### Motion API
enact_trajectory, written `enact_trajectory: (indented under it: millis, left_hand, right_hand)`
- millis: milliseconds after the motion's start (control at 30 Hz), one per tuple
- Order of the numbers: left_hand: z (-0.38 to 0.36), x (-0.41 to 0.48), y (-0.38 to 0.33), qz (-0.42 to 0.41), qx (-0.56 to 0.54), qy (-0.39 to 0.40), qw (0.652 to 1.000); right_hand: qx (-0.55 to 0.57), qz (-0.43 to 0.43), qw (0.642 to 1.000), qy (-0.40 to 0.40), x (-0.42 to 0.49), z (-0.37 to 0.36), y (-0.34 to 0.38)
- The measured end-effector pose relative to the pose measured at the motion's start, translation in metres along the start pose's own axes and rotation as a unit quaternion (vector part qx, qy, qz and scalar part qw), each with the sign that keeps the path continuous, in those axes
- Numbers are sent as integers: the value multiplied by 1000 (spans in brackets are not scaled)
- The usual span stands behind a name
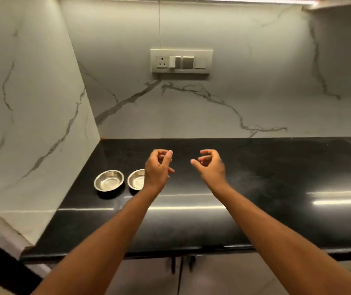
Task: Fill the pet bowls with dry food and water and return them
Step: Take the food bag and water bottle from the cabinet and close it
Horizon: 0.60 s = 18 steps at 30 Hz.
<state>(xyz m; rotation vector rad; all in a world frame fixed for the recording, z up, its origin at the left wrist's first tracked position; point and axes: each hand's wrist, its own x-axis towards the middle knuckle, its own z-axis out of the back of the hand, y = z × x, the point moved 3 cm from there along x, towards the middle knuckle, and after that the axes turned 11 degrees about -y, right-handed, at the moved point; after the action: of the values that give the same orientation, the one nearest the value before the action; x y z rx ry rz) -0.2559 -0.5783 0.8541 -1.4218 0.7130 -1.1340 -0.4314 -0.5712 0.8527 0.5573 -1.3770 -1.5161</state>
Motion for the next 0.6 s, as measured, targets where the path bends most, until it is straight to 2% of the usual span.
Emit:
enact_trajectory:
  millis: [133,333,600]
  left_hand:
    - [-32,-14,-60,-55,1,-28,998]
    - [-58,-13,-159,-200,74,-44,976]
    - [-66,45,-314,-352,98,-83,927]
  right_hand:
    - [-5,98,995,15,20,55,44]
    - [-22,212,977,3,56,108,110]
    - [-17,386,920,-72,124,138,209]
